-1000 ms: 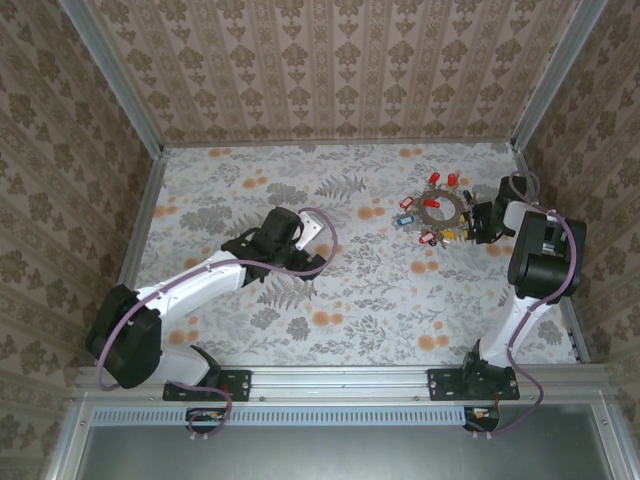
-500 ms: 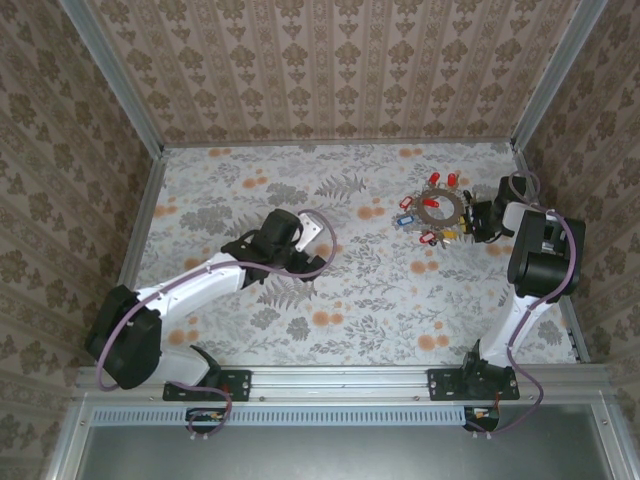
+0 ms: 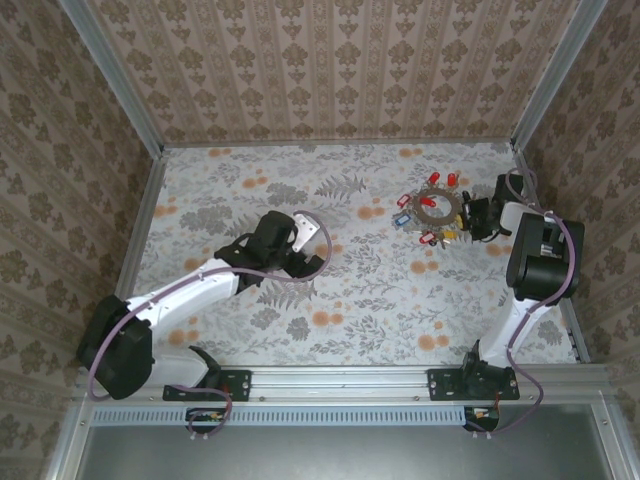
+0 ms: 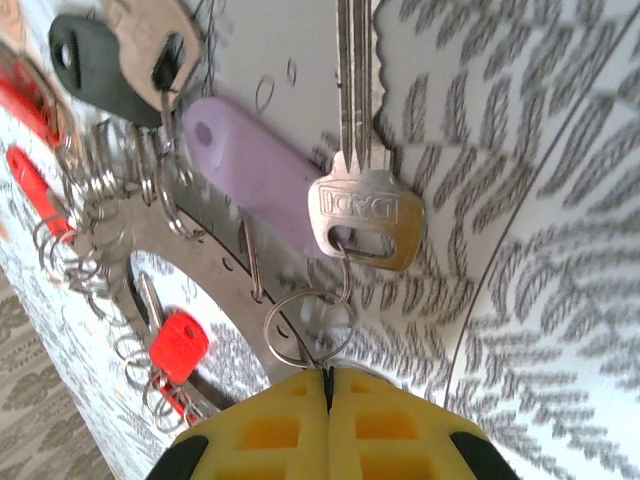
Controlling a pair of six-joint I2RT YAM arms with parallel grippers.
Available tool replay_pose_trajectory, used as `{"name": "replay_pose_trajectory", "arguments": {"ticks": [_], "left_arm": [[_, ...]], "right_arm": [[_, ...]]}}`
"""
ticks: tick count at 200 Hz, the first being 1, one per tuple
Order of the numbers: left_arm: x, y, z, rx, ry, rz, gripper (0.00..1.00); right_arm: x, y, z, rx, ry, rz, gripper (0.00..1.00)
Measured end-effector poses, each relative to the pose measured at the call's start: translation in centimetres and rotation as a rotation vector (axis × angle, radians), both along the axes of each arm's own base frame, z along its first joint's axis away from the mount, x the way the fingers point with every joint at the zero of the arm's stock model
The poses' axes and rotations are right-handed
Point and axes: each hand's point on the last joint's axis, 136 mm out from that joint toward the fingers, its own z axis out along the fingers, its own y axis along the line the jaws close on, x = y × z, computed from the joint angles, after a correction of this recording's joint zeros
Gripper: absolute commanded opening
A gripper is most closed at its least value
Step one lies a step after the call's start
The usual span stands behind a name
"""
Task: Put the keys on the keyring
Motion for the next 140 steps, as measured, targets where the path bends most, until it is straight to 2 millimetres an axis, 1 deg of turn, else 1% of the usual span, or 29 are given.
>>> {"name": "replay_pose_trajectory", "arguments": {"ticks": [23,50,76,89,107,140], "left_arm": [[-0.3,-0.2,0.8,-0.029,-0.008,-0.018,1.00],[-0.9,-1.0,3.3,-0.120,-0.060,-0.063,1.00],[-1.4,-1.8,5.7,-0.203,-0.121,-0.116,1.00],[-1.6,-2.2,6.8,-0.233,-0.148,-0.146,1.00],[-1.8,-2.7,8.1,-0.265,-0.187,-0.183,1.00],[-2.1,-3.3,9.0,-0.283,-0.213,-0.223,0.99]], "right_arm": [[-0.4,1.1,1.3,-0.020,-0.028,0.043,0.00],[-0.7,2.6,3.8,-0.055,-0.092,0.112,0.00],[-1.3,4.6,6.6,-0.074,-0.153,0.204,0.00],[-1.7,5.9,8.1,-0.081,-0.181,0.256,0.00],[-2.9,8.1,9.9,-0.096,-0.203,0.344,0.00],[-4.7,12.4,13.7,-0.111,-0.249,0.522,0.00]]}}
